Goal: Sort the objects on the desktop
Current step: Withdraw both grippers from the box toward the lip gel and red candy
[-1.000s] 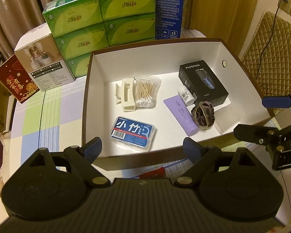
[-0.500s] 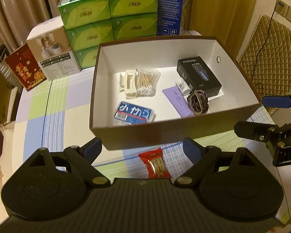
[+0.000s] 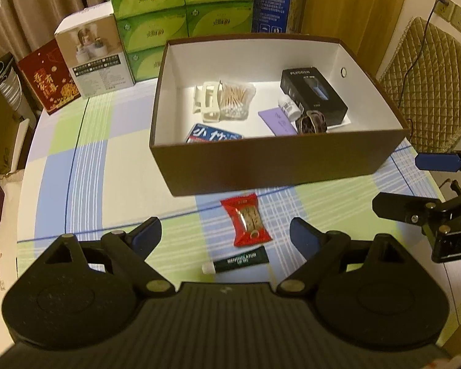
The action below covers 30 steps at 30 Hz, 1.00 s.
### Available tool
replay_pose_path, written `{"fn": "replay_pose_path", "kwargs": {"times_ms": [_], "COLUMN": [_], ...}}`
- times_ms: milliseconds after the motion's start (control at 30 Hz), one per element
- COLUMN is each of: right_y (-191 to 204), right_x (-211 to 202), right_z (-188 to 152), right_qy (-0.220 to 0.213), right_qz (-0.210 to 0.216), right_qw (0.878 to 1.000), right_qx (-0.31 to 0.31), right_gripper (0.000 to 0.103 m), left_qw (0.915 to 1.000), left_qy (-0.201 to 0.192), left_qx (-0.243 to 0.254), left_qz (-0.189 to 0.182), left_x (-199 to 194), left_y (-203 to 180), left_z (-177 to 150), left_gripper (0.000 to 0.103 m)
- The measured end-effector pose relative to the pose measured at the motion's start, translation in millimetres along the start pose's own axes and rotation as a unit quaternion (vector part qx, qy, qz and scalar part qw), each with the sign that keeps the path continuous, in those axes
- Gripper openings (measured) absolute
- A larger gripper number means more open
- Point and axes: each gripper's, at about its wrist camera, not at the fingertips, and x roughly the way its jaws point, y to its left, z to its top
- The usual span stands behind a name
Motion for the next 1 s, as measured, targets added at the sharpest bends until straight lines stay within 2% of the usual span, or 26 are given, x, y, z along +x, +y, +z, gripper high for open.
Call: {"fn": "replay_pose_path", "kwargs": {"times_ms": [1000], "right_y": [7.6], "right_x": [5.5], "right_z": [-59.7], "right_qy": [0.043], "right_qz": [0.009], "right_qw": [0.999], "right_qx": [0.031], "right_gripper": [0.101], "left_qw": [0.9996], "left_qy": [0.021], "left_qx": [0.002], "left_qz": [-0.021], "left_x": [2.2], "left_y": [6.5], "left_z": [-72.7], "left_gripper": [0.088]}}
